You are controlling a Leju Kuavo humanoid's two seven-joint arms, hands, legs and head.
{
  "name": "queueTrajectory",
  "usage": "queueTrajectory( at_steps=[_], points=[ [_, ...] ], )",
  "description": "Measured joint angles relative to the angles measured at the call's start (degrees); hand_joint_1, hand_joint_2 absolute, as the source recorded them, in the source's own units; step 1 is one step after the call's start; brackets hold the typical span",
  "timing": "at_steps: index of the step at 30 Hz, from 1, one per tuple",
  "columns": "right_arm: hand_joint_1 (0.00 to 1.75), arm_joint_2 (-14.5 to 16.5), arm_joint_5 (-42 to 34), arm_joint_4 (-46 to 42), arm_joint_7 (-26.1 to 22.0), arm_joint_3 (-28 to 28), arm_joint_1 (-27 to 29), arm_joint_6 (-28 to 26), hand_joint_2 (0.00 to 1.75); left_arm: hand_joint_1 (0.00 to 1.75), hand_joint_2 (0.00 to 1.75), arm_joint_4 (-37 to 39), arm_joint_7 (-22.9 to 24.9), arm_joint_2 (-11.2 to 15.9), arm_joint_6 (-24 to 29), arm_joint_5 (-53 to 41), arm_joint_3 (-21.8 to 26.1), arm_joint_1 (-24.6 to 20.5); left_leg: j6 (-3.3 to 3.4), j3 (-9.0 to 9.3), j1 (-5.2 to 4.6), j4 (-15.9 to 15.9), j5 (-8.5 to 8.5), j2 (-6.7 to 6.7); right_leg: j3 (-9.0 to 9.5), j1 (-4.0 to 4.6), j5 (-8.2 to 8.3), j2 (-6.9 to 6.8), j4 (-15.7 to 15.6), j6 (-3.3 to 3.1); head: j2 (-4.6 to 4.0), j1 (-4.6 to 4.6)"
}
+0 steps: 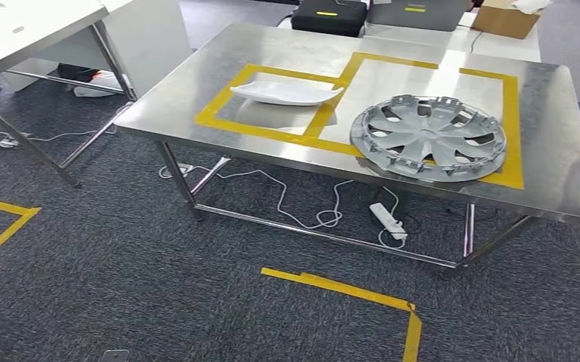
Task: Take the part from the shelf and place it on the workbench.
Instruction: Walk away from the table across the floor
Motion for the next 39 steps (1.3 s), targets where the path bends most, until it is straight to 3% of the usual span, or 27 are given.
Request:
queueTrajectory(
  at_steps=[2, 3, 4, 5, 7, 9, 10, 12, 13, 14, 17, 18, 20, 22, 23, 25, 27, 28, 30, 31, 32, 33, 34, 36, 37, 38, 39],
  points=[
    [0.00, -0.1, 0.0, 0.0, -0.2, 0.0, 0.3, 0.0, 0.00, 0.00, 0.00, 0.2, -0.6, -0.1, -0.6, -1.3, -1.6, -0.3, 0.59, -2.01, -0.46, 0.1, 1.64, -1.31, -1.56, 0.10, -5.15, 1.99, 7.2, -0.24, 0.00, 0.05],
    [0.00, -0.2, 0.0, 0.0, -0.3, 0.0, 0.3, 0.0, 0.00, 0.00, 0.00, 0.3, -0.9, -0.2, -0.8, -1.5, -2.2, -0.4, 0.69, -3.10, -0.72, 0.1, 2.51, -2.01, -1.69, 0.20, -5.79, 2.28, 10.0, -0.48, 0.00, 0.07],
    [0.00, -0.2, 0.0, 0.0, -0.4, 0.0, 0.2, 0.0, 0.00, 0.00, 0.00, 0.4, -1.0, -0.3, -0.9, -1.6, -2.6, -0.4, 0.73, -4.16, -0.93, 0.2, 3.32, -2.59, -1.17, 0.34, -5.05, 2.41, 11.2, -0.78, 0.00, 0.06],
    [0.00, -0.3, 0.0, 0.0, -0.5, 0.0, 0.2, 0.0, 0.00, 0.00, 0.00, 0.6, -1.1, -0.4, -0.9, -1.7, -3.0, -0.4, 0.70, -5.23, -1.08, 0.4, 4.10, -3.19, 0.29, 0.52, -3.25, 2.57, 10.6, -1.13, 0.00, 0.04],
    [0.00, -0.4, 0.0, 0.0, -0.6, 0.0, 0.0, 0.0, 0.00, 0.00, 0.00, 0.7, -1.1, -0.6, -0.9, -1.7, -3.5, -0.4, 0.52, -7.09, -1.24, 0.8, 5.48, -4.44, 6.02, 0.95, -0.45, 4.20, 4.0, -1.99, 0.00, 0.06],
    [0.00, -0.5, 0.0, 0.0, -0.7, 0.0, -0.1, 0.0, 0.00, 0.00, 0.00, 0.8, -1.1, -0.8, -0.8, -1.7, -4.0, -0.6, 0.20, -8.36, -1.44, 1.2, 6.92, -5.75, 12.21, 1.13, -1.17, 6.28, -5.0, -2.58, 0.00, 0.05],
    [0.00, -0.5, 0.0, 0.0, -0.7, 0.0, -0.1, 0.0, 0.00, 0.00, 0.00, 0.8, -1.1, -0.8, -0.8, -1.7, -4.2, -0.7, -0.05, -8.75, -1.48, 1.2, 7.68, -6.32, 13.78, 1.18, -1.97, 6.70, -7.7, -2.70, 0.00, 0.07],
    [0.00, -0.5, 0.0, 0.0, -0.7, 0.0, -0.3, 0.0, 0.00, 0.00, 0.00, 1.0, -1.1, -0.8, -0.8, -1.7, -4.3, -0.6, -0.64, -9.38, -1.47, 1.1, 8.85, -7.20, 13.71, 1.10, -1.83, 5.66, -9.0, -2.89, 0.00, 0.06],
    [0.00, -0.6, 0.0, 0.0, -0.7, 0.0, -0.3, 0.0, 0.00, 0.00, 0.00, 1.0, -1.1, -0.8, -0.8, -1.7, -4.3, -0.5, -0.96, -9.71, -1.42, 1.4, 8.25, -6.78, 13.24, 1.01, -1.27, 4.91, -9.0, -3.18, 0.01, 0.02],
    [0.00, -0.6, 0.0, 0.0, -0.7, 0.0, -0.2, 0.0, 0.00, 0.00, 0.00, 1.1, -1.1, -0.8, -0.8, -1.7, -4.4, -0.3, -1.30, -10.16, -1.32, 2.8, 6.37, -5.85, 12.74, 0.93, -0.64, 4.06, -9.0, -3.52, 0.01, -0.13],
    [0.00, -0.6, 0.0, 0.0, -0.7, 0.0, 0.1, 0.0, 0.00, 0.00, 0.00, 1.1, -1.1, -0.8, -0.8, -1.7, -4.5, -0.4, -2.57, -12.22, -0.52, 13.1, -2.53, -2.76, 10.64, 0.96, 1.05, 1.26, -8.8, -3.97, 0.00, -0.47],
    [0.00, -0.6, 0.0, 0.0, -0.7, 0.0, 0.2, 0.0, 0.00, 0.00, 0.00, 1.1, -1.1, -0.8, -0.8, -1.6, -4.6, -0.4, -2.98, -12.50, -0.19, 16.6, -3.65, -2.46, 9.72, 0.97, 1.57, 0.28, -8.6, -3.87, 0.00, -0.48],
    [0.00, -0.6, 0.0, 0.0, -0.7, 0.0, 0.1, 0.0, 0.00, 0.00, 0.00, 1.2, -1.1, -0.8, -0.8, -1.6, -4.8, -0.4, -3.65, -10.88, 0.46, 18.9, -1.85, -2.09, 7.71, 0.93, 2.47, -1.56, -7.8, -3.62, 0.00, -0.49],
    [0.00, -0.6, 0.0, 0.0, -0.7, 0.0, -0.1, 0.0, 0.00, 0.00, 0.00, 1.2, -1.1, -0.8, -0.8, -1.5, -4.8, -0.3, -4.06, -5.55, 0.91, 13.5, 0.62, -0.63, 6.04, 0.93, 3.13, -2.93, -6.7, -3.22, 0.00, -0.50],
    [0.00, -0.6, 0.0, 0.0, -0.7, 0.0, -0.2, 0.0, 0.00, 0.00, 0.00, 1.2, -1.1, -0.8, -0.8, -1.4, -4.8, -0.4, -4.01, -2.19, 0.87, 8.9, 0.42, 0.50, 5.38, 0.95, 3.40, -3.52, -6.1, -2.92, 0.00, -0.50],
    [0.00, -0.6, 0.0, 0.0, -0.5, 0.0, -0.3, -0.2, 0.00, 0.00, 0.00, 1.2, -1.1, -0.8, -0.7, -1.2, -4.8, -0.7, -3.20, 1.98, 0.45, 2.2, -1.23, 1.93, 4.37, 0.97, 4.11, -4.69, -5.3, -2.22, 0.00, -0.46],
    [0.00, -0.6, 0.0, 0.0, -0.3, -0.1, -0.4, -0.3, 0.00, 0.00, 0.00, 1.2, -1.0, -0.7, -0.6, -0.9, -4.8, -0.6, -1.89, 1.78, 0.04, 0.6, -1.38, 1.30, 3.78, 0.76, 4.93, -5.61, -5.1, -1.51, 0.00, -0.40],
    [0.00, -0.6, -0.1, 0.0, -0.1, -0.2, -0.5, -0.4, 0.00, 0.00, 0.00, 1.3, -0.9, -0.7, -0.6, -0.8, -4.7, -0.4, -1.31, 1.19, -0.02, 0.4, -0.82, 0.93, 3.48, 0.56, 4.59, -4.89, -4.8, -1.14, 0.00, -0.40],
    [0.00, -0.6, -0.1, 0.0, 0.1, -0.2, -0.3, -0.4, 0.00, 0.00, 0.00, 1.3, -0.8, -0.6, -0.5, -0.6, -4.7, -0.3, -0.09, -0.27, -0.05, 0.2, 0.52, 0.07, 2.17, 0.25, 0.89, -1.42, -1.8, -0.64, 0.00, -0.36],
    [0.00, -0.6, -0.1, 0.0, 0.2, -0.2, -0.2, -0.5, 0.00, 0.00, 0.00, 1.4, -0.8, -0.6, -0.4, -0.5, -4.7, -0.3, 0.31, -1.21, -0.19, 0.2, 1.15, -0.53, 1.17, 0.15, -1.97, 0.58, 1.3, -0.56, 0.00, -0.29],
    [0.00, -0.6, -0.1, 0.0, 0.2, -0.2, 0.0, -0.5, 0.00, 0.00, 0.00, 1.4, -0.8, -0.6, -0.4, -0.3, -4.7, -0.4, 0.61, -2.19, -0.37, 0.2, 1.81, -1.25, 0.09, 0.16, -4.44, 1.72, 5.1, -0.65, 0.00, -0.24],
    [0.00, -0.6, -0.1, 0.0, 0.2, -0.2, 0.1, -0.5, 0.00, 0.00, 0.00, 1.4, -0.8, -0.6, -0.3, -0.1, -4.6, -0.5, 0.74, -3.13, -0.59, 0.2, 2.50, -1.96, -0.66, 0.21, -5.68, 2.18, 8.5, -0.79, 0.00, -0.19],
    [0.00, -0.6, -0.1, 0.0, 0.1, -0.2, 0.2, -0.5, 0.00, 0.00, 0.00, 1.4, -0.8, -0.6, -0.2, 0.3, -4.5, -0.4, 0.80, -4.08, -0.79, 0.2, 3.23, -2.63, -0.89, 0.30, -5.40, 2.37, 10.7, -0.99, 0.00, -0.17],
    [0.00, -0.6, -0.1, 0.0, 0.0, -0.2, 0.2, -0.6, 0.00, 0.00, 0.00, 1.4, -0.9, -0.6, -0.1, 0.9, -4.1, -0.3, 0.72, -5.88, -1.07, 0.4, 4.69, -3.91, 1.20, 0.51, -1.57, 2.77, 9.9, -1.56, 0.01, -0.19],
    [0.00, -0.6, -0.1, 0.0, -0.1, -0.2, 0.2, -0.6, 0.00, 0.00, 0.00, 1.4, -1.0, -0.6, 0.0, 1.0, -3.9, -0.3, 0.61, -6.64, -1.13, 0.5, 5.37, -4.61, 3.69, 0.58, 0.18, 3.67, 6.7, -1.90, 0.01, -0.19],
    [0.00, -0.6, -0.1, 0.0, -0.2, -0.2, 0.2, -0.6, 0.00, 0.00, 0.00, 1.4, -1.2, -0.6, 0.1, 1.1, -3.8, -0.3, 0.44, -7.31, -1.26, 0.8, 5.95, -5.31, 6.91, 0.63, 0.76, 4.93, 2.3, -2.21, 0.01, -0.18],
    [0.00, -0.6, -0.1, 0.0, -0.3, -0.2, 0.2, -0.6, 0.00, 0.00, 0.00, 1.4, -1.4, -0.6, 0.1, 1.1, -3.7, -0.4, 0.26, -7.81, -1.38, 1.0, 6.49, -5.96, 9.73, 0.58, 0.22, 6.08, -2.1, -2.31, 0.00, -0.21]
  ],
)
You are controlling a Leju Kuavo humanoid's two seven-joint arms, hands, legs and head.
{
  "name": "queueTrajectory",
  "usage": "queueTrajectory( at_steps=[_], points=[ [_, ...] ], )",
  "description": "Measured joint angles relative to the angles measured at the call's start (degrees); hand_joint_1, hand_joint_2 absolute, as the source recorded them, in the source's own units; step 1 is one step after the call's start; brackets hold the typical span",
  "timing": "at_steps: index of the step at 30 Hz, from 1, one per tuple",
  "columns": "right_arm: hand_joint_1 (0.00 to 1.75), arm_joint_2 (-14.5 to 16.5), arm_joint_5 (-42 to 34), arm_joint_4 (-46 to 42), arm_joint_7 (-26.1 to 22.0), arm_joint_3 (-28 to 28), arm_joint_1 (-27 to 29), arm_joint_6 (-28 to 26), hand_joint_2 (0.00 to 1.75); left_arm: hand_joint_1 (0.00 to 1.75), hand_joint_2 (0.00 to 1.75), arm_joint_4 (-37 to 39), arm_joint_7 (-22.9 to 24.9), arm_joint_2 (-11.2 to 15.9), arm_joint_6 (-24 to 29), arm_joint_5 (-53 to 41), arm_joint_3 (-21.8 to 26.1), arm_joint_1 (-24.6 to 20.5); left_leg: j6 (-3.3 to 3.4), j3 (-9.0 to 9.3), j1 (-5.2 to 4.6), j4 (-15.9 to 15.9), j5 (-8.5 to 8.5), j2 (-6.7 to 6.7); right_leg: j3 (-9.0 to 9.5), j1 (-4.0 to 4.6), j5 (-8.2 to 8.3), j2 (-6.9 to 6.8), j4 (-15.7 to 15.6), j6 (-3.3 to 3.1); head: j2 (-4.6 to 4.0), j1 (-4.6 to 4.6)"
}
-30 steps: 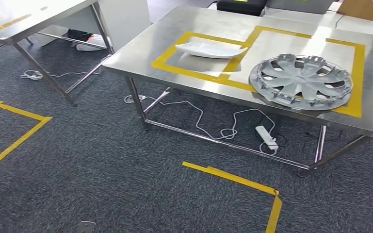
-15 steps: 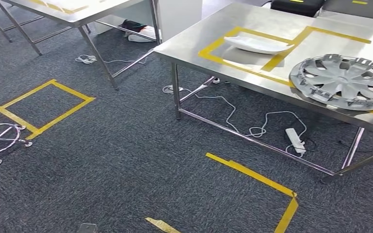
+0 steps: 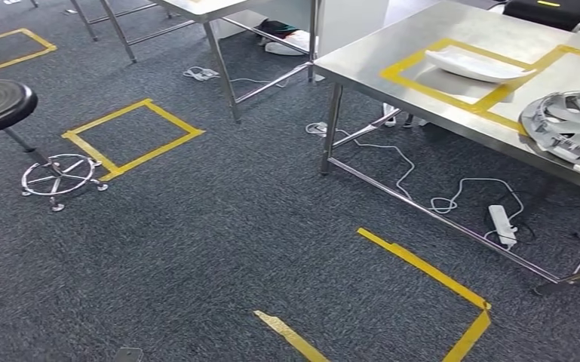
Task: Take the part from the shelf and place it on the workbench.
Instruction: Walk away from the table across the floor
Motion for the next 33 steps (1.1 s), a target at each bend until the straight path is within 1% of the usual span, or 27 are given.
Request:
queueTrajectory(
  at_steps=[1, 2, 4, 5, 6, 8, 9, 10, 11, 12, 13, 15, 16, 17, 19, 21, 23, 24, 25, 26, 27, 28, 29, 30, 31, 32, 33],
  points=[
    [0.00, 0.0, 0.0, 0.0, -0.1, 0.0, 0.0, 0.0, 0.00, 0.00, 0.00, 0.0, -0.2, 0.0, 0.0, 0.0, 0.1, -0.1, -0.21, -0.40, -0.10, 0.2, 0.51, -0.59, 2.09, -0.01, -1.03, 0.81, -3.4, -0.03, 0.01, 0.00],
    [0.00, 0.0, 0.0, 0.0, -0.1, 0.0, -0.1, 0.0, 0.00, 0.00, 0.00, 0.0, -0.4, 0.0, -0.1, 0.0, 0.2, -0.1, -0.48, -0.74, -0.18, 0.3, 0.98, -1.16, 3.14, 0.03, -1.88, 0.84, -5.4, -0.03, 0.01, 0.01],
    [0.00, 0.0, 0.0, 0.0, -0.1, 0.0, -0.1, 0.0, 0.00, 0.00, 0.00, 0.0, -0.7, 0.2, -0.2, -0.2, 0.3, 0.1, -1.08, -1.33, -0.13, 0.6, 1.44, -1.87, 3.07, -0.12, -1.99, -0.48, -6.3, -0.39, 0.01, 0.06],
    [0.00, 0.0, -0.1, 0.0, -0.1, 0.0, -0.1, 0.0, 0.00, 0.00, 0.00, 0.0, -0.8, 0.2, -0.2, -0.3, 0.4, 0.2, -1.41, -1.76, -0.10, 1.4, 0.52, -1.32, 2.86, -0.22, -1.66, -1.30, -6.3, -0.72, 0.00, -0.06],
    [0.00, 0.0, -0.2, 0.0, -0.1, -0.1, 0.0, 0.0, 0.00, 0.00, 0.00, 0.0, -0.9, 0.3, -0.2, -0.5, 0.4, 0.3, -1.74, -2.46, -0.02, 3.3, -1.31, -0.28, 2.65, -0.33, -1.32, -2.19, -6.4, -1.02, 0.00, -0.20],
    [0.00, 0.0, -0.3, 0.0, -0.2, -0.2, 0.3, 0.1, 0.00, 0.00, 0.00, 0.0, -0.9, 0.2, -0.2, -0.7, 0.4, 0.2, -2.46, -4.53, 0.37, 10.2, -6.50, 2.34, 2.21, -0.20, -0.91, -4.02, -6.3, -1.27, 0.01, -0.48],
    [0.00, 0.0, -0.3, 0.0, -0.2, -0.3, 0.4, 0.1, 0.00, 0.00, 0.00, 0.0, -0.9, 0.2, -0.2, -0.9, 0.4, 0.2, -2.80, -5.43, 0.65, 13.9, -8.30, 3.06, 2.00, -0.14, -0.77, -4.98, -6.3, -1.23, 0.01, -0.49],
    [0.00, 0.0, -0.3, 0.0, -0.2, -0.4, 0.5, 0.1, 0.00, 0.00, 0.00, 0.1, -0.9, 0.2, -0.2, -1.0, 0.4, 0.2, -3.09, -5.63, 0.94, 16.3, -9.00, 3.48, 1.81, -0.12, -0.67, -5.93, -6.2, -1.15, 0.01, -0.48],
    [0.00, 0.0, -0.3, 0.0, -0.2, -0.5, 0.5, 0.1, 0.00, 0.00, 0.00, 0.1, -0.9, 0.2, -0.2, -1.1, 0.4, 0.3, -3.31, -4.90, 1.22, 16.8, -8.64, 3.78, 1.64, -0.13, -0.61, -6.80, -6.1, -1.07, 0.01, -0.49],
    [0.00, 0.0, -0.3, 0.0, -0.2, -0.6, 0.4, 0.1, 0.00, 0.00, 0.00, 0.1, -0.9, 0.2, -0.2, -1.1, 0.4, 0.4, -3.44, -3.04, 1.44, 14.7, -7.41, 4.12, 1.54, -0.15, -0.61, -7.57, -6.0, -0.93, 0.01, -0.49],
    [0.00, 0.0, -0.3, 0.0, -0.2, -0.7, 0.3, 0.0, 0.00, 0.00, 0.00, 0.1, -1.0, 0.2, -0.2, -1.1, 0.4, 0.4, -3.48, -0.44, 1.60, 11.0, -5.92, 4.82, 1.57, -0.17, -0.68, -8.29, -5.9, -0.75, 0.01, -0.50],
    [0.00, 0.0, -0.3, 0.0, -0.2, -0.8, 0.2, 0.0, 0.00, 0.00, 0.00, 0.1, -1.1, 0.2, -0.1, -1.2, 0.4, 0.3, -3.05, 4.01, 1.34, 4.1, -4.54, 7.03, 1.59, -0.02, -0.94, -9.53, -5.7, -0.16, 0.02, -0.47],
    [0.00, 0.0, -0.3, 0.0, -0.2, -0.8, 0.2, -0.1, 0.00, 0.00, 0.00, 0.1, -1.1, 0.1, -0.1, -1.2, 0.4, 0.3, -2.62, 4.99, 1.10, 2.2, -4.58, 7.81, 1.79, 0.09, -1.03, -10.08, -5.5, 0.18, 0.02, -0.45],
    [0.00, 0.0, -0.3, 0.0, -0.2, -0.9, 0.1, -0.1, 0.00, 0.00, 0.00, 0.1, -1.2, 0.1, 0.1, -1.3, 0.4, 0.3, -2.13, 5.13, 0.84, 1.6, -4.94, 8.05, 1.86, 0.20, -1.04, -10.60, -5.5, 0.50, 0.02, -0.44],
    [0.00, 0.0, -0.3, 0.0, -0.2, -0.9, -0.2, -0.3, 0.00, 0.00, 0.00, 0.1, -1.4, 0.0, 0.6, -1.2, 0.5, 0.4, -1.19, 4.73, 0.82, 1.0, -4.88, 7.09, 2.04, 0.16, -1.28, -11.13, -5.3, 1.11, 0.02, -0.41],
    [0.00, 0.0, -0.3, 0.0, -0.1, -0.9, -0.4, -0.3, 0.00, 0.00, 0.00, 0.1, -1.6, -0.1, 1.0, -1.2, 0.5, 0.4, -0.42, 4.49, 1.01, 0.5, -4.53, 5.97, 0.45, -0.06, -3.17, -8.49, -2.6, 1.60, 0.01, -0.09],
    [0.00, 0.0, -0.3, 0.0, -0.1, -0.9, -0.2, -0.4, 0.00, 0.00, 0.00, 0.1, -1.8, -0.3, 1.1, -1.2, 0.5, 0.3, 0.15, 4.13, 1.01, 0.4, -4.21, 4.80, -3.64, -0.20, -6.64, -4.86, 5.1, 1.81, 0.00, 0.25],
    [0.00, 0.0, -0.3, 0.0, -0.1, -1.0, -0.1, -0.4, 0.00, 0.00, 0.00, 0.1, -1.8, -0.4, 1.1, -1.3, 0.5, 0.2, 0.31, 3.93, 0.96, 0.4, -4.10, 4.10, -6.09, -0.21, -7.96, -4.08, 9.4, 1.86, 0.00, 0.30],
    [0.00, 0.0, -0.3, 0.0, -0.1, -1.0, 0.0, -0.4, 0.00, 0.00, 0.00, 0.1, -1.8, -0.5, 1.1, -1.3, 0.5, 0.2, 0.40, 3.84, 0.92, 0.4, -4.02, 3.38, -7.94, -0.21, -8.35, -3.78, 12.4, 1.89, 0.00, 0.29],
    [0.00, 0.0, -0.3, 0.0, -0.1, -1.0, 0.1, -0.4, 0.00, 0.00, 0.00, 0.1, -1.8, -0.5, 1.1, -1.2, 0.6, 0.3, 0.42, 3.82, 0.89, 0.4, -3.97, 2.64, -8.79, -0.21, -7.52, -3.67, 13.1, 1.90, 0.00, 0.30],
    [0.00, 0.0, -0.3, 0.0, -0.1, -1.0, 0.2, -0.4, 0.00, 0.00, 0.00, 0.1, -1.8, -0.5, 1.1, -1.2, 0.6, 0.3, 0.39, 3.85, 0.87, 0.4, -3.93, 1.84, -8.59, -0.25, -5.59, -3.51, 11.6, 1.88, 0.00, 0.28],
    [0.00, 0.0, -0.3, 0.0, -0.1, -1.0, 0.2, -0.4, 0.00, 0.00, 0.00, 0.1, -1.8, -0.6, 1.2, -1.2, 0.6, 0.4, 0.32, 3.89, 0.88, 0.5, -3.91, 1.08, -7.30, -0.34, -2.98, -2.99, 8.0, 1.81, 0.00, 0.29],
    [0.00, 0.0, -0.2, 0.0, -0.1, -1.0, 0.2, -0.4, 0.00, 0.00, 0.00, 0.1, -1.8, -0.6, 1.2, -1.3, 0.6, 0.3, 0.18, 3.86, 0.83, 0.7, -3.88, 0.39, -5.75, -0.46, -0.77, -1.74, 3.9, 1.73, 0.00, 0.28],
    [0.00, 0.0, -0.2, 0.0, -0.1, -1.0, 0.2, -0.4, 0.00, 0.00, 0.00, 0.1, -1.8, -0.7, 1.2, -1.3, 0.6, 0.3, -0.02, 3.66, 0.74, 0.9, -3.88, -0.31, -4.28, -0.66, 0.57, -0.52, 0.3, 1.65, 0.00, 0.26],
    [0.00, 0.0, -0.2, 0.0, -0.1, -1.0, 0.2, -0.5, 0.00, 0.00, 0.00, 0.1, -1.8, -0.8, 1.2, -1.4, 0.6, 0.2, -0.32, 3.35, 0.69, 1.1, -3.81, -0.89, -3.33, -0.78, 1.12, 0.50, -2.0, 1.57, 0.00, 0.24],
    [0.00, 0.0, -0.1, 0.0, -0.1, -1.0, 0.2, -0.5, 0.00, 0.00, 0.00, 0.1, -1.8, -0.8, 1.3, -1.4, 0.6, 0.1, -0.69, 2.97, 0.67, 1.3, -3.67, -1.45, -2.93, -0.82, 1.01, 1.00, -2.9, 1.46, 0.00, 0.23],
    [0.00, 0.0, -0.1, 0.0, 0.0, -1.0, 0.2, -0.6, 0.00, 0.00, 0.00, 0.1, -1.8, -0.9, 1.3, -1.5, 0.6, 0.2, -1.11, 2.60, 0.72, 1.4, -3.47, -2.04, -2.77, -0.81, 0.96, 0.61, -3.2, 1.28, 0.00, 0.24]
  ],
)
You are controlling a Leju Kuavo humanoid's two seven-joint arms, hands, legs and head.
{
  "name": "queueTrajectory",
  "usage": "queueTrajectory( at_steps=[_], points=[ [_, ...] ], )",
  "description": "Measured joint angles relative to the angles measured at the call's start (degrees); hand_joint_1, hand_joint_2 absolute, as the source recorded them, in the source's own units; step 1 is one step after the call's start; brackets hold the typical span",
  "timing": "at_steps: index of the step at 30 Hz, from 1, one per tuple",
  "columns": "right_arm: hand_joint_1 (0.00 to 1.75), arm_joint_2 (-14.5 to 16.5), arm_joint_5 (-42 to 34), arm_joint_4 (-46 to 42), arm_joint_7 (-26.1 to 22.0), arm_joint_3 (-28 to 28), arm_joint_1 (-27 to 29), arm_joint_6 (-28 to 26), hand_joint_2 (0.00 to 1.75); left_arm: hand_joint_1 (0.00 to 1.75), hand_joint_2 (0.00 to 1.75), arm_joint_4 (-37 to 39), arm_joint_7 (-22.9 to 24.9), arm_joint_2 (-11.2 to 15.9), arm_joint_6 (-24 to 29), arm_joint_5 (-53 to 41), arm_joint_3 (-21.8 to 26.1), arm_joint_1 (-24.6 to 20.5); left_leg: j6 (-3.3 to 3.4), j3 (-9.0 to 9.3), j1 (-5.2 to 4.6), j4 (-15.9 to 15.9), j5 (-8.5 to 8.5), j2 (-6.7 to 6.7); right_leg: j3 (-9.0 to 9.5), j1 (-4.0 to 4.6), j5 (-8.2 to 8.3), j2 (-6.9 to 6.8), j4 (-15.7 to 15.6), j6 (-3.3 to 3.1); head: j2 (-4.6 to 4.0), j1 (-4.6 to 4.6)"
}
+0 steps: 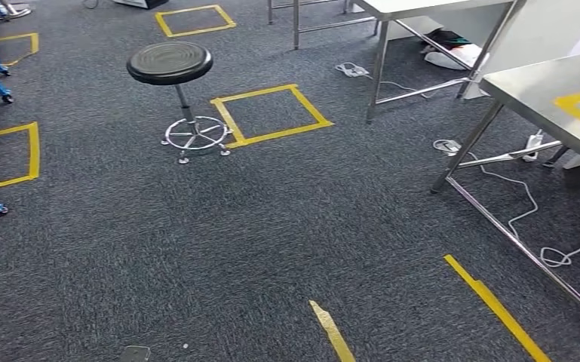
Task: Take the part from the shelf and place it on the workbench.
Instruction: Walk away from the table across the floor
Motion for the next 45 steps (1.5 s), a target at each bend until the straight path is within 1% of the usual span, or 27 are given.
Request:
queueTrajectory(
  at_steps=[1, 3, 6, 8, 10, 12, 13, 14, 16, 17, 19, 21, 23, 24, 25, 27, 28, 30, 32, 34, 36, 38, 39, 41, 42, 43, 45],
  points=[
    [0.00, 0.0, 0.1, 0.0, 0.0, 0.0, 0.0, -0.1, 0.00, 0.00, 0.00, 0.0, 0.0, 0.0, 0.0, -0.1, 0.0, 0.1, -0.35, -0.25, 0.12, 0.1, 0.12, -0.35, 0.01, -0.03, 0.22, -0.60, 0.0, -0.33, 0.00, 0.02],
    [0.00, 0.0, 0.2, 0.0, 0.1, 0.0, 0.0, -0.3, 0.00, 0.00, 0.00, 0.0, 0.0, 0.0, 0.0, -0.2, 0.1, 0.3, -0.91, -1.21, 0.11, 2.0, -1.17, 1.17, 0.06, -0.16, 0.62, -1.98, -0.3, -1.01, 0.00, -0.11],
    [0.00, 0.0, 0.4, 0.0, 0.1, 0.0, 0.2, -0.4, 0.00, 0.00, 0.00, 0.0, -0.1, 0.0, 0.0, -0.4, 0.1, 0.1, -1.63, -5.55, 0.24, 12.1, -6.73, 4.95, 0.01, -0.02, 0.68, -4.61, -0.4, -1.48, 0.00, -0.36],
    [0.00, -0.1, 0.5, 0.0, 0.1, 0.0, 0.3, -0.4, 0.00, 0.00, 0.00, 0.0, -0.1, -0.1, 0.0, -0.5, 0.1, 0.1, -1.91, -7.12, 0.50, 16.3, -7.90, 5.66, -0.07, 0.06, 0.63, -6.36, -0.4, -1.48, 0.00, -0.34],
    [0.00, -0.1, 0.6, 0.0, 0.1, 0.0, 0.2, -0.4, 0.00, 0.00, 0.00, 0.0, -0.2, -0.1, 0.0, -0.7, 0.1, 0.3, -1.92, -4.45, 0.66, 11.9, -5.02, 6.37, 0.04, 0.07, 0.55, -7.73, -0.4, -1.38, 0.01, -0.36],
    [0.00, -0.1, 0.7, 0.0, 0.1, 0.0, 0.1, -0.4, 0.00, 0.00, 0.00, 0.0, -0.2, -0.1, 0.0, -0.8, 0.1, 0.2, -1.54, -0.21, 0.44, 4.0, -2.13, 8.58, 0.23, 0.24, 0.31, -8.92, -0.3, -1.03, 0.01, -0.36],
    [0.00, -0.1, 0.7, 0.0, 0.1, 0.0, 0.1, -0.4, 0.00, 0.00, 0.00, 0.0, -0.2, -0.1, 0.0, -0.8, 0.1, 0.1, -1.21, 1.03, 0.24, 1.3, -1.54, 9.47, 0.27, 0.37, 0.19, -9.47, -0.2, -0.76, 0.00, -0.31],
    [0.00, -0.1, 0.7, 0.0, 0.1, 0.0, 0.0, -0.4, 0.00, 0.00, 0.00, 0.0, -0.2, -0.1, 0.0, -0.8, 0.1, 0.0, -0.84, 1.46, 0.00, 0.2, -1.54, 9.93, 0.30, 0.50, 0.10, -10.00, -0.2, -0.48, 0.00, -0.30],
    [0.00, -0.1, 0.8, 0.0, 0.1, 0.0, -0.1, -0.5, 0.00, 0.00, 0.00, 0.0, -0.2, -0.1, 0.0, -0.8, 0.1, 0.1, -0.08, 1.26, -0.27, -0.1, -1.48, 9.02, 0.40, 0.51, -0.02, -11.06, -0.3, 0.11, 0.00, -0.27],
    [0.00, -0.1, 0.8, 0.0, 0.1, 0.0, -0.2, -0.5, 0.00, 0.00, 0.00, 0.0, -0.2, -0.1, 0.0, -0.8, 0.1, 0.3, 0.31, 1.29, -0.26, -0.3, -1.32, 8.46, 0.33, 0.39, -0.37, -10.79, -0.1, 0.42, 0.00, -0.26],
    [0.00, -0.1, 0.8, 0.0, 0.1, 0.0, -0.2, -0.5, 0.00, 0.00, 0.00, 0.0, -0.3, -0.1, 0.0, -0.9, 0.1, 0.3, 1.03, 1.36, -0.07, -0.7, -0.91, 7.35, -1.22, 0.18, -2.62, -8.23, 3.2, 0.86, 0.00, 0.08],
    [0.00, -0.2, 0.9, 0.0, 0.1, 0.0, -0.1, -0.6, 0.00, 0.00, 0.00, 0.0, -0.3, -0.1, 0.0, -1.0, 0.1, 0.1, 1.47, 1.14, -0.02, -0.8, -0.74, 6.13, -5.00, 0.10, -6.30, -5.20, 10.8, 0.94, 0.00, 0.40],
    [0.00, -0.2, 0.9, 0.0, 0.0, 0.0, 0.0, -0.7, 0.00, 0.00, 0.00, 0.1, -0.3, -0.1, 0.0, -1.0, 0.1, 0.1, 1.63, 1.05, -0.15, -0.7, -0.69, 4.71, -8.16, 0.14, -7.79, -4.38, 16.5, 0.91, 0.00, 0.41],
    [0.00, -0.2, 0.9, 0.0, 0.0, 0.0, 0.1, -0.7, 0.00, 0.00, 0.00, 0.1, -0.3, -0.1, 0.1, -1.1, 0.1, 0.1, 1.65, 1.06, -0.20, -0.7, -0.69, 3.98, -8.39, 0.16, -6.89, -4.29, 16.4, 0.85, 0.00, 0.41],
    [0.00, -0.2, 0.9, 0.0, -0.1, 0.0, 0.1, -0.8, 0.00, 0.00, 0.00, 0.1, -0.3, -0.1, 0.1, -1.1, 0.1, 0.2, 1.62, 1.10, -0.22, -0.6, -0.70, 3.23, -7.49, 0.14, -4.96, -4.09, 14.1, 0.76, 0.00, 0.41],
    [0.00, -0.3, 0.9, 0.0, -0.1, 0.0, 0.0, -1.0, 0.00, 0.00, 0.00, 0.1, -0.2, -0.1, 0.2, -1.3, 0.1, 0.1, 1.38, 1.00, -0.27, -0.3, -0.83, 1.84, -4.13, -0.07, -0.87, -1.84, 6.4, 0.58, 0.00, 0.41],
    [0.00, -0.3, 0.9, 0.0, 0.0, 0.0, 0.0, -1.1, 0.00, 0.00, 0.00, 0.1, -0.2, -0.1, 0.3, -1.4, 0.1, 0.0, 1.12, 0.77, -0.28, 0.0, -0.89, 1.16, -2.61, -0.20, 0.17, -0.51, 3.3, 0.48, 0.00, 0.39],
    [0.00, -0.3, 0.9, 0.0, 0.1, 0.0, 0.0, -1.4, 0.00, 0.00, 0.00, 0.1, 0.0, -0.2, 0.5, -1.7, 0.1, -0.1, 0.41, 0.18, -0.18, 0.4, -0.83, -0.05, -1.35, -0.22, 0.21, 0.79, 1.0, 0.22, 0.00, 0.35],
    [0.00, -0.4, 0.9, 0.0, 0.2, 0.0, 0.0, -1.6, 0.00, 0.00, 0.00, 0.1, 0.3, -0.2, 0.7, -2.0, 0.1, 0.1, -0.26, -0.23, 0.07, 0.5, -0.74, -0.55, -1.08, -0.13, 0.39, -0.39, 0.6, -0.32, 0.00, 0.37],
    [0.00, -0.4, 0.9, 0.0, 0.2, 0.0, 0.0, -1.7, 0.00, 0.00, 0.00, 0.1, 0.6, -0.2, 0.9, -2.1, 0.2, 0.2, -0.81, -1.35, 0.03, 2.9, -2.33, 1.84, -0.81, -0.17, 0.60, -1.86, 0.2, -0.94, 0.00, 0.16],
    [0.00, -0.5, 1.0, 0.0, 0.2, 0.0, 0.1, -1.7, 0.00, 0.00, 0.00, 0.1, 0.7, -0.2, 0.9, -2.1, 0.2, 0.0, -1.29, -4.29, 0.08, 9.3, -5.72, 4.77, -0.59, -0.04, 0.46, -3.67, 0.1, -1.35, 0.00, -0.03],
    [0.00, -0.5, 1.0, 0.0, 0.3, 0.0, 0.2, -1.7, 0.00, 0.00, 0.00, 0.1, 0.7, -0.2, 0.9, -2.1, 0.2, -0.1, -1.64, -7.03, 0.32, 15.2, -7.73, 5.53, -0.45, 0.12, 0.19, -5.54, 0.1, -1.56, 0.00, -0.01],
    [0.00, -0.5, 1.0, 0.0, 0.3, 0.0, 0.1, -1.7, 0.00, 0.00, 0.00, 0.1, 0.7, -0.2, 0.9, -2.1, 0.2, 0.0, -1.71, -7.16, 0.40, 15.6, -7.24, 5.68, -0.35, 0.16, 0.06, -6.35, 0.1, -1.57, 0.00, -0.02],
    [0.00, -0.5, 1.1, 0.0, 0.4, 0.0, 0.0, -1.7, 0.00, 0.00, 0.00, 0.1, 0.7, -0.2, 0.8, -2.1, 0.2, 0.2, -1.52, -4.39, 0.44, 10.4, -3.75, 6.51, 0.10, 0.22, -0.28, -7.76, 0.1, -1.47, 0.00, -0.03],
    [0.00, -0.5, 1.1, 0.0, 0.4, 0.0, 0.0, -1.7, 0.00, 0.00, 0.00, 0.1, 0.7, -0.2, 0.7, -2.1, 0.2, 0.2, -1.32, -2.41, 0.23, 6.7, -2.27, 7.71, 0.30, 0.28, -0.49, -8.38, 0.1, -1.30, 0.00, -0.02],
    [0.00, -0.5, 1.1, 0.0, 0.4, 0.0, 0.0, -1.7, 0.00, 0.00, 0.00, 0.1, 0.7, -0.2, 0.7, -2.1, 0.2, 0.1, -1.01, -0.81, -0.04, 3.4, -1.35, 8.78, 0.43, 0.40, -0.74, -8.93, 0.2, -1.03, 0.00, -0.04],
    [0.00, -0.5, 1.1, 0.0, 0.4, 0.0, -0.1, -1.7, 0.00, 0.00, 0.00, 0.1, 0.6, -0.2, 0.6, -2.1, 0.2, 0.0, -0.45, 0.32, -0.57, 0.9, -1.37, 9.92, 0.65, 0.62, -1.10, -10.05, 0.2, -0.45, 0.00, 0.01]
  ],
)
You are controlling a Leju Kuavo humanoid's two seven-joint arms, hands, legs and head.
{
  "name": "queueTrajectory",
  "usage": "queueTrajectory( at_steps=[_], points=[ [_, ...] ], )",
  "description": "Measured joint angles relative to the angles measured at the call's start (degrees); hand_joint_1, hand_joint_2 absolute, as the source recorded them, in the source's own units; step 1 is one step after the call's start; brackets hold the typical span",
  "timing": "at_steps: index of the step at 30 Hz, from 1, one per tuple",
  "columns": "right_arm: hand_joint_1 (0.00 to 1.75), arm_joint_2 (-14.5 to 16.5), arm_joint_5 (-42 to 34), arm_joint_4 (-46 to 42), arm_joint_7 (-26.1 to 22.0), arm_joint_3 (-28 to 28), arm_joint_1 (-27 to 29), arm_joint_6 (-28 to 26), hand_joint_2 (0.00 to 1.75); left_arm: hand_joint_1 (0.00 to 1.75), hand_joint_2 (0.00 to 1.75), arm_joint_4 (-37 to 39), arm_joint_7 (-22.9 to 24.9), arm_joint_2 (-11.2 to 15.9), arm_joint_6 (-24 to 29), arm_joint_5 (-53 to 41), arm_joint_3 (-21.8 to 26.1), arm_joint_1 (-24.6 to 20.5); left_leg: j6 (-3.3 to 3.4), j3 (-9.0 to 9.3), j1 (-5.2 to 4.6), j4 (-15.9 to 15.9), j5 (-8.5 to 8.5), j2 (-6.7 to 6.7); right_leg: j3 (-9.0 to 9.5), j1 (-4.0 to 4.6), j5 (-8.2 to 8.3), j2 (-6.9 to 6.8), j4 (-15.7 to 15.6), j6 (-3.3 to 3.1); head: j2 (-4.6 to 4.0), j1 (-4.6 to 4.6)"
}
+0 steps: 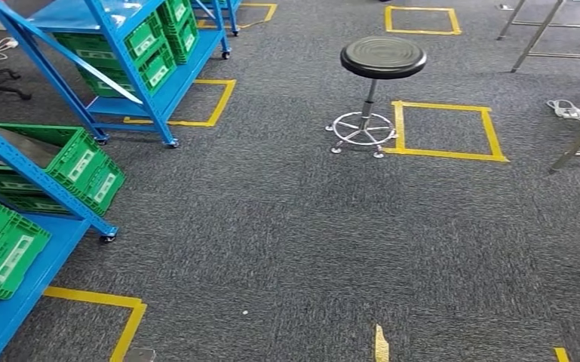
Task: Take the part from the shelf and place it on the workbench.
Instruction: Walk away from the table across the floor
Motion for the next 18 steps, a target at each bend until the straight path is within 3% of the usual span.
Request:
queueTrajectory(
  at_steps=[2, 4, 6, 7, 8, 9, 11, 13, 15, 17, 18],
  points=[
    [0.00, 0.0, 0.0, 0.0, 0.0, 0.0, -0.2, 0.0, 0.00, 0.00, 0.00, 0.0, -0.1, 0.0, 0.0, 0.0, 0.0, 0.2, 0.63, 0.00, -0.01, -0.5, 0.14, -1.03, 0.28, -0.04, -0.31, -0.87, 0.0, 0.55, 0.01, 0.02],
    [0.00, 0.0, 0.0, 0.0, 0.0, 0.0, -0.3, -0.1, 0.00, 0.00, 0.00, 0.0, -0.2, 0.0, 0.0, 0.0, 0.1, 0.3, 1.35, 0.28, 0.30, -1.1, 0.45, -2.19, -0.49, -0.25, -1.82, 1.04, 1.9, 1.04, 0.01, 0.25],
    [0.00, 0.0, 0.0, 0.0, 0.0, 0.0, -0.3, -0.2, 0.00, 0.00, 0.00, 0.0, -0.3, 0.0, -0.1, -0.1, 0.1, 0.2, 1.84, 0.39, 0.51, -1.4, 0.58, -3.38, -3.58, -0.41, -5.01, 4.21, 8.1, 1.33, 0.00, 0.56],
    [0.00, 0.0, 0.0, 0.0, 0.0, 0.0, -0.2, -0.2, 0.00, 0.00, 0.00, 0.0, -0.4, -0.1, -0.2, -0.1, 0.2, 0.1, 1.95, 0.37, 0.51, -1.3, 0.58, -4.05, -5.66, -0.44, -6.49, 5.01, 12.0, 1.41, 0.00, 0.63],
    [0.00, 0.0, 0.1, 0.0, 0.0, 0.0, -0.1, -0.3, 0.00, 0.00, 0.00, 0.0, -0.4, -0.1, -0.2, -0.1, 0.2, 0.0, 2.01, 0.40, 0.51, -1.3, 0.55, -4.79, -7.40, -0.46, -7.16, 5.42, 14.9, 1.47, 0.00, 0.63],
    [0.00, 0.0, 0.1, 0.0, 0.0, 0.0, 0.0, -0.5, 0.00, 0.00, 0.00, 0.0, -0.5, -0.1, -0.2, -0.1, 0.2, 0.1, 2.02, 0.46, 0.51, -1.3, 0.53, -5.55, -8.38, -0.47, -6.73, 5.62, 16.0, 1.50, 0.00, 0.63],
    [0.00, 0.0, 0.3, 0.0, 0.0, 0.0, 0.1, -0.9, 0.00, 0.00, 0.00, 0.0, -0.5, -0.2, -0.3, -0.2, 0.2, 0.2, 1.87, 0.61, 0.59, -1.1, 0.43, -7.13, -7.32, -0.56, -2.86, 6.09, 12.0, 1.53, 0.00, 0.65],
    [0.00, 0.0, 0.5, 0.0, 0.1, 0.0, 0.1, -1.3, 0.00, 0.00, 0.00, 0.0, -0.5, -0.2, -0.4, -0.4, 0.2, 0.1, 1.39, 0.52, 0.67, -0.7, 0.15, -8.56, -4.36, -0.87, 0.70, 8.39, 4.7, 1.50, 0.00, 0.75],
    [0.00, 0.0, 0.8, 0.0, 0.4, 0.1, 0.1, -1.6, 0.00, 0.00, 0.00, 0.0, -0.3, -0.2, -0.5, -0.7, 0.2, 0.1, 0.68, 0.06, 0.74, -0.2, 0.09, -9.77, -2.63, -0.99, 1.30, 10.22, 1.4, 1.20, 0.00, 0.83],
    [0.00, 0.0, 1.0, 0.0, 1.0, 0.1, 0.2, -2.0, 0.00, 0.00, 0.00, 0.1, 0.4, -0.2, -0.6, -1.0, 0.2, 0.4, 0.01, -0.32, 0.91, -0.2, 0.24, -10.61, -2.22, -0.87, 1.24, 9.59, 1.1, 0.59, 0.00, 0.86],
    [0.00, -0.1, 1.1, 0.0, 1.3, 0.1, 0.2, -2.1, 0.00, 0.00, 0.00, 0.1, 0.7, -0.1, -0.7, -1.2, 0.2, 0.6, -0.28, -0.49, 0.90, 0.1, 0.01, -9.98, -2.09, -0.88, 1.37, 9.02, 0.9, 0.23, 0.00, 0.82]
  ],
)
